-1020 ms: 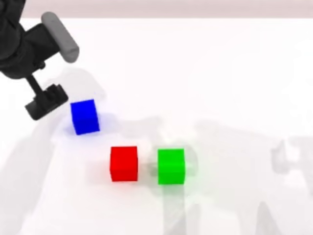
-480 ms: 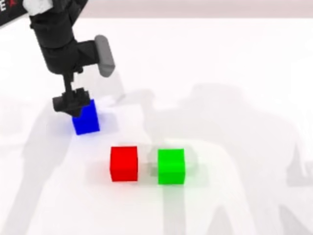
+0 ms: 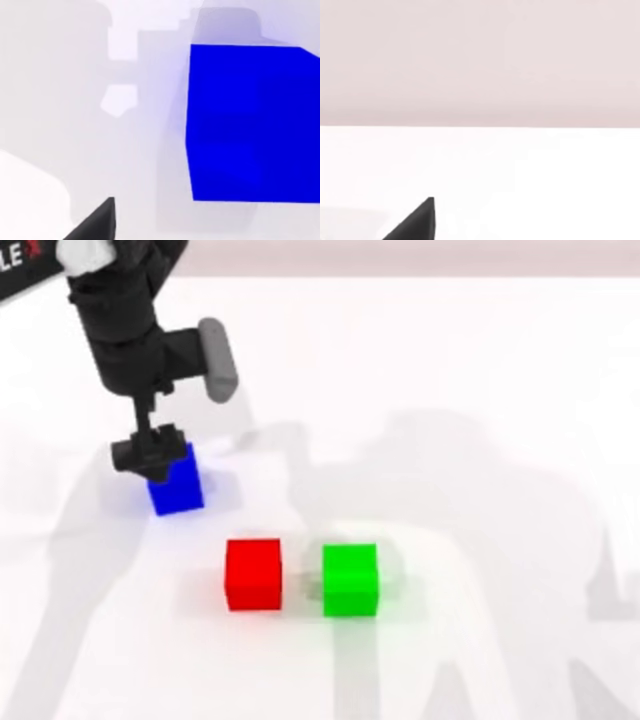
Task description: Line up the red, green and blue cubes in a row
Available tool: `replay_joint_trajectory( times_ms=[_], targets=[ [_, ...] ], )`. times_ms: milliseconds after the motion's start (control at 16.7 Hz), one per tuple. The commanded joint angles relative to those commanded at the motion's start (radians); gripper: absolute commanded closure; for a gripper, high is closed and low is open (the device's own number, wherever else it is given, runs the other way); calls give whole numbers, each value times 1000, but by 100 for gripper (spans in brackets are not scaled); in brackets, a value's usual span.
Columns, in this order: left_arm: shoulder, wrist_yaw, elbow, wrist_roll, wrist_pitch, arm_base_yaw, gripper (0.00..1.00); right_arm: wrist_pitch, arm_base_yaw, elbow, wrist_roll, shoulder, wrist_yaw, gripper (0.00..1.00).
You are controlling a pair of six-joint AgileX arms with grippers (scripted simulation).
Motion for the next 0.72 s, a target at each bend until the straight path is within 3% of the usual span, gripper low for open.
replay_joint_trajectory(
  times_ms=[420, 720],
  targets=[
    [69, 1, -168, 1, 244, -2, 0, 0, 0, 0, 0, 0, 0, 0],
    [75, 1, -180, 2, 258, -2, 0, 0, 0, 0, 0, 0, 0, 0]
  ],
)
